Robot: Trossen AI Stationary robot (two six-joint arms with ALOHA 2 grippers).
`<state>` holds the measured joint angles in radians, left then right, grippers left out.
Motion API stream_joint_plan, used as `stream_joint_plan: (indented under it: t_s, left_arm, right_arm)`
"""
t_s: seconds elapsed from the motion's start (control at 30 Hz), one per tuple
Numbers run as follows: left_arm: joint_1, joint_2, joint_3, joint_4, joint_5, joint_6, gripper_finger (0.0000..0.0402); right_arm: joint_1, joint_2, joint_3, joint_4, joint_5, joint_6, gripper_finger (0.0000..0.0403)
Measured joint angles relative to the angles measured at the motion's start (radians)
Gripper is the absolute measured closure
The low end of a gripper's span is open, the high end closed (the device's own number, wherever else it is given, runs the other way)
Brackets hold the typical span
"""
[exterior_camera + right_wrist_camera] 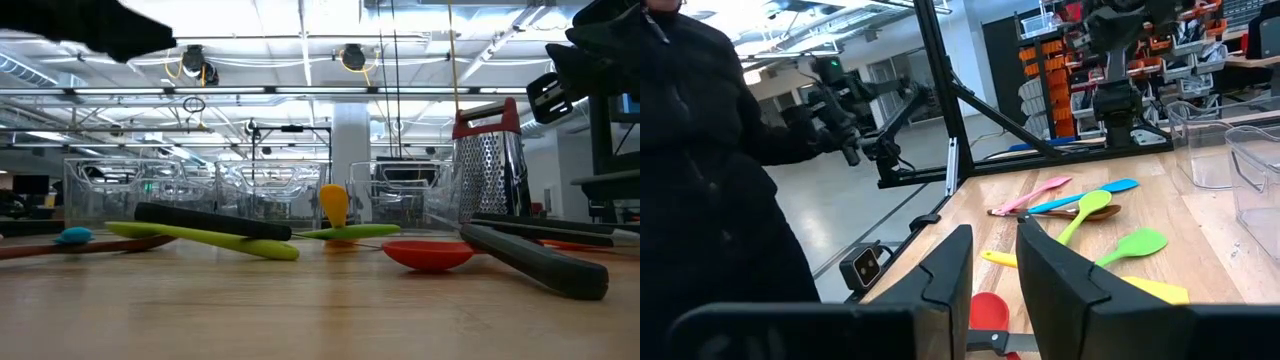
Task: Pick & Place Kitchen Items
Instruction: Put the pink spatula into the right transparent bin
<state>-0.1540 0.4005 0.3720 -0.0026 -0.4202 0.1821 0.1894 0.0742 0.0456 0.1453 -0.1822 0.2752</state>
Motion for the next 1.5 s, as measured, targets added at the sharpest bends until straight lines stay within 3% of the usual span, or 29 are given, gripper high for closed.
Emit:
stream_joint_plan:
  t_s: [0.27, 0.5, 0.7, 0.83, 1.0, 1.13, 1.3, 1.5]
  left_arm:
    - [-0.131, 0.489, 0.397, -0.407, 0.036, -0.325, 0.0194]
    - [-0.203, 0.739, 0.656, -0.678, 0.251, -0.716, 0.0195]
    - [-0.240, 0.806, 0.691, -0.643, 0.466, -0.984, 0.0194]
    - [-0.257, 0.820, 0.691, -0.570, 0.495, -1.043, 0.0194]
    - [-0.258, 0.825, 0.691, -0.429, 0.469, -1.046, 0.0194]
    - [-0.280, 0.825, 0.691, -0.326, 0.392, -1.111, 0.0194]
    - [-0.339, 0.837, 0.692, -0.342, 0.364, -1.419, 0.0195]
    - [-0.425, 0.887, 0.692, -0.491, 0.278, -1.815, 0.0194]
  right_arm:
    - [0.000, 0.000, 0.000, 0.000, -0.001, 0.000, 0.0330]
    - [0.000, 0.000, 0.000, 0.000, -0.001, 0.000, 0.0330]
    - [0.000, 0.000, 0.000, 0.000, -0.001, 0.000, 0.0330]
    - [0.000, 0.000, 0.000, 0.000, -0.001, 0.000, 0.0330]
    - [0.000, 0.000, 0.000, 0.000, -0.001, 0.000, 0.0330]
    - [0.000, 0.000, 0.000, 0.000, -0.002, 0.000, 0.0330]
    - [0.000, 0.000, 0.000, 0.000, -0.002, 0.000, 0.0330]
    - [0.000, 0.000, 0.000, 0.000, -0.001, -0.008, 0.0330]
